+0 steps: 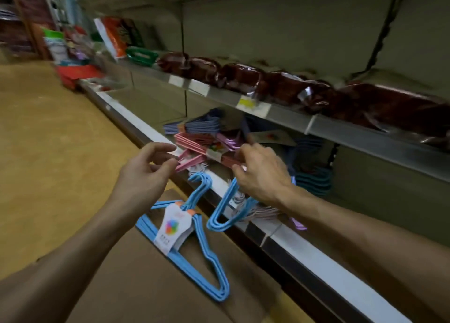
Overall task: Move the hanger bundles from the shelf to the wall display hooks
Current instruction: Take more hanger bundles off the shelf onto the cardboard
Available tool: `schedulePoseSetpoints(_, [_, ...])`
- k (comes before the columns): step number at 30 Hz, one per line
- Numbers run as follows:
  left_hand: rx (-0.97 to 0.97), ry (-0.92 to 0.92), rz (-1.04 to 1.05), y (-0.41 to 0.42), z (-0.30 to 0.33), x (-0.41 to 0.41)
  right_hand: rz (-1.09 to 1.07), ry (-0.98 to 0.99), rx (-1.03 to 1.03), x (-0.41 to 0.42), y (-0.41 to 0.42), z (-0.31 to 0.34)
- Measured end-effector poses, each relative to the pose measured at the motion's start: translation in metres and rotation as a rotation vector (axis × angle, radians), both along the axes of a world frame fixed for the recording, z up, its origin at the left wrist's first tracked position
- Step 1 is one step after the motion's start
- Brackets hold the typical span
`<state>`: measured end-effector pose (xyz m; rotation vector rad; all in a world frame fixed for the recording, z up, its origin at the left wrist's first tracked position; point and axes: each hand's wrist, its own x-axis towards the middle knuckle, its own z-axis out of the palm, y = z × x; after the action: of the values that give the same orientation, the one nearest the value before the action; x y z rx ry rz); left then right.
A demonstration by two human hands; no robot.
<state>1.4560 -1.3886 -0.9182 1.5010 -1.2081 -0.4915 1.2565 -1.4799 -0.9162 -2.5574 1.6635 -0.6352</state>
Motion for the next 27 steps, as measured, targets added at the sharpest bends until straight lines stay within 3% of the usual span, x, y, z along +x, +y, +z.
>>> schedulePoseSetpoints(3, [0.013, 0.069, -0.039, -0.013, -0.005, -0.016, -0.231, 0.063, 0.055, -0.025, -0.015, 0.001])
schedulePoseSetpoints(6, [0.026, 0.080, -0.087, -0.024, -0.011, -0.029, -0.374, 0.048, 0.246, -0.037, -0.030, -0.003])
schedulePoseSetpoints(13, [0.032, 0.143, -0.128, -0.044, -0.024, -0.051, -0.431, -0.016, 0.525, -0.032, -0.055, -0.019])
schedulePoseSetpoints(20, [0.040, 0.148, -0.160, -0.052, -0.035, -0.054, -0.461, -0.061, 0.469, -0.025, -0.064, -0.019])
schedulePoseSetpoints(27, [0.047, 0.198, -0.170, -0.051, -0.038, -0.055, -0.476, -0.362, 0.379, -0.035, -0.056, -0.011])
